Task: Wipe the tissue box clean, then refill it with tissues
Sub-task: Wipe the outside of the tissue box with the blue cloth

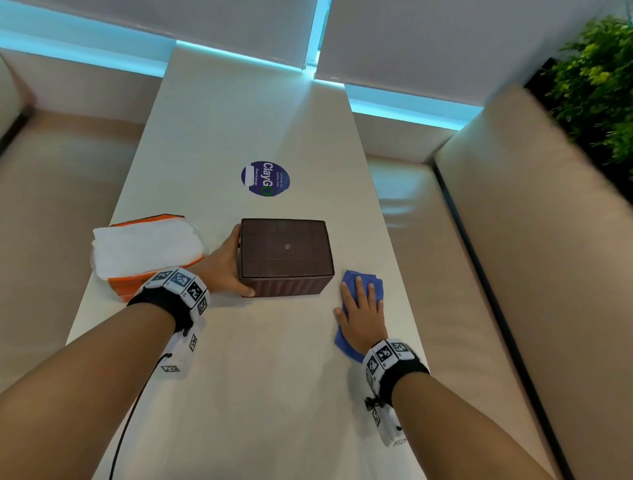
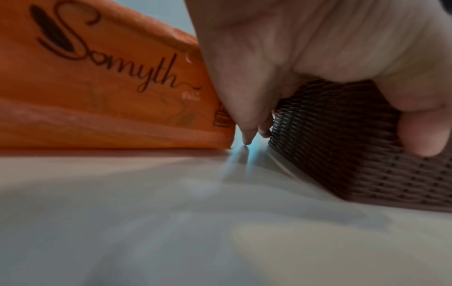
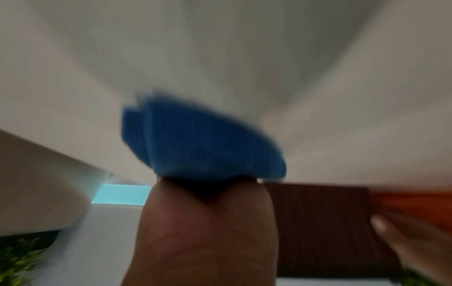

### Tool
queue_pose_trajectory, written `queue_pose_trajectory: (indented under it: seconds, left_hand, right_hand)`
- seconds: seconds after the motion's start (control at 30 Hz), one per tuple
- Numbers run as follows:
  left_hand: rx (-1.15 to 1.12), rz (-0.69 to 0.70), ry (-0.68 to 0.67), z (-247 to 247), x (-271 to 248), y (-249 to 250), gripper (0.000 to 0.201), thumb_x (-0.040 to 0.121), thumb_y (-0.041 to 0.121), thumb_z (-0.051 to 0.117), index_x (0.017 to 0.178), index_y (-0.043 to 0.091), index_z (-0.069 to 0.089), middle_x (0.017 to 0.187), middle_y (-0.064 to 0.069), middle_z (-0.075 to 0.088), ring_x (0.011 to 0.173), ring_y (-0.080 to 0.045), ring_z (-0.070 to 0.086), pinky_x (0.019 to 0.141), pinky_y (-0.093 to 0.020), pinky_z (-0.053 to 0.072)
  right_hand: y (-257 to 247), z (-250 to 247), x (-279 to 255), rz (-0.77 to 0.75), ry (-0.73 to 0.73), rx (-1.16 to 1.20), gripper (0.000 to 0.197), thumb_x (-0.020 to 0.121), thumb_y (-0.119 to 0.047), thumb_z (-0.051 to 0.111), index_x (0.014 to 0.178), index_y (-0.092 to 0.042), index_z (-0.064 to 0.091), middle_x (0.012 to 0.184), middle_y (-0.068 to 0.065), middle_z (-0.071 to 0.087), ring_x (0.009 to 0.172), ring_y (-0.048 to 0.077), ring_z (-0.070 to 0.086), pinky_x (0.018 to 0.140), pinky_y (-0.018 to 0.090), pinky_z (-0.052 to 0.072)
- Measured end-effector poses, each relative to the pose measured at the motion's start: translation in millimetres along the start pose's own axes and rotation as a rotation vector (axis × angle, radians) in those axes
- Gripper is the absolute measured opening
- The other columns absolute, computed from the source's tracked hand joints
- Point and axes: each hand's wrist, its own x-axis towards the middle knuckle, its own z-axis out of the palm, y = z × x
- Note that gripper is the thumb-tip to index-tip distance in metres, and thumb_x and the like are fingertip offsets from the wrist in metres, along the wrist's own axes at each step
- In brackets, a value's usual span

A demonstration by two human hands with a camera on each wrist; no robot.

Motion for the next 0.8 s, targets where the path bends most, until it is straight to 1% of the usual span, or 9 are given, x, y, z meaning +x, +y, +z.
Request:
queue_pose_trajectory:
  seconds: [0.03, 0.1, 0.17, 0.27, 0.37, 0.47, 0.53, 0.67, 0.8]
  left_hand:
    - [-0.001, 0.002, -0.003, -0.3, 0.3, 0.1, 0.117, 0.041, 0.032, 0.083, 0.132, 0.044, 0.01, 0.14, -0.004, 0.036, 0.13, -0.016, 0.04, 0.105, -0.027, 0.035]
    - [0.003, 0.0, -0.005, -0.8, 0.9, -0.8, 0.119, 0.041, 0.032, 0.083, 0.132, 0.043, 0.009, 0.141, -0.005, 0.036, 0.13, -0.016, 0.04, 0.105, -0.026, 0.035]
    - [0.011, -0.001, -0.006, -1.1, 1.8, -1.7, 0.121, 0.04, 0.032, 0.083, 0.136, 0.036, 0.008, 0.141, -0.006, 0.036, 0.13, -0.016, 0.041, 0.103, -0.021, 0.035]
    - [0.013, 0.008, -0.021, -1.3, 5.0, -2.5, 0.124, 0.041, 0.031, 0.082, 0.138, 0.028, 0.007, 0.14, -0.008, 0.037, 0.125, -0.008, 0.045, 0.095, -0.007, 0.038]
    - [0.0, 0.005, -0.028, -1.7, 7.2, -0.8, 0.123, 0.04, 0.03, 0.081, 0.137, 0.028, 0.006, 0.137, -0.006, 0.038, 0.111, 0.014, 0.048, 0.09, -0.003, 0.04]
    - [0.038, -0.028, -0.002, -1.1, 8.3, 0.9, 0.129, 0.038, 0.035, 0.081, 0.141, 0.025, 0.004, 0.141, -0.009, 0.035, 0.125, -0.011, 0.045, 0.101, -0.022, 0.042]
    - [0.062, -0.045, -0.001, -0.9, 8.3, 1.2, 0.136, 0.038, 0.035, 0.082, 0.146, 0.018, 0.0, 0.146, -0.005, 0.031, 0.132, -0.018, 0.039, 0.107, -0.031, 0.038]
    - [0.085, -0.094, 0.0, -1.0, 8.0, 3.0, 0.141, 0.041, 0.026, 0.085, 0.148, 0.015, -0.006, 0.145, 0.004, 0.026, 0.133, -0.011, 0.033, 0.107, -0.027, 0.033]
    - [0.073, -0.144, 0.006, -0.5, 7.7, 2.3, 0.138, 0.048, 0.012, 0.085, 0.149, 0.014, -0.008, 0.143, 0.009, 0.022, 0.132, -0.007, 0.029, 0.105, -0.022, 0.031]
  right_hand:
    - [-1.2, -13.1, 1.1, 0.019, -0.061, 0.028, 0.062, 0.095, -0.053, 0.015, 0.15, -0.023, 0.018, 0.161, 0.008, 0.005, 0.148, 0.034, 0.006, 0.116, 0.056, 0.009]
    - [-2.3, -42.7, 12.4, 0.093, -0.135, 0.067, 0.049, 0.096, -0.038, 0.037, 0.142, -0.021, 0.035, 0.156, 0.007, 0.023, 0.143, 0.032, 0.021, 0.115, 0.06, 0.009]
    - [-12.6, -82.8, 23.1, 0.146, -0.137, 0.096, 0.04, 0.092, -0.025, 0.042, 0.131, -0.017, 0.049, 0.145, 0.01, 0.043, 0.133, 0.033, 0.039, 0.113, 0.059, 0.02]
    - [-47.8, -137.9, 27.5, 0.092, 0.006, 0.089, 0.048, 0.087, -0.012, 0.045, 0.134, -0.01, 0.044, 0.141, 0.013, 0.047, 0.13, 0.033, 0.044, 0.111, 0.054, 0.031]
    - [-98.5, -167.3, 23.8, -0.172, -0.019, -0.024, 0.079, 0.079, -0.025, 0.067, 0.145, -0.012, 0.025, 0.153, 0.015, 0.027, 0.142, 0.033, 0.024, 0.115, 0.057, 0.022]
    - [-136.5, -156.6, 31.4, -0.335, -0.176, -0.207, 0.126, 0.065, -0.041, 0.081, 0.15, -0.013, -0.008, 0.16, 0.012, -0.007, 0.148, 0.03, -0.006, 0.12, 0.053, 0.005]
    - [-149.6, -141.6, 39.6, -0.357, -0.169, -0.283, 0.134, 0.06, -0.044, 0.083, 0.15, -0.01, -0.01, 0.159, 0.015, -0.005, 0.148, 0.033, -0.004, 0.12, 0.052, 0.006]
    - [-162.1, -127.4, 46.1, -0.382, -0.068, -0.382, 0.138, 0.053, -0.043, 0.087, 0.15, -0.011, -0.006, 0.151, 0.023, 0.017, 0.141, 0.04, 0.017, 0.115, 0.051, 0.025]
    - [-166.5, -127.7, 47.6, -0.409, -0.057, -0.436, 0.14, 0.051, -0.041, 0.088, 0.15, -0.02, -0.009, 0.151, 0.019, 0.017, 0.138, 0.042, 0.022, 0.113, 0.053, 0.028]
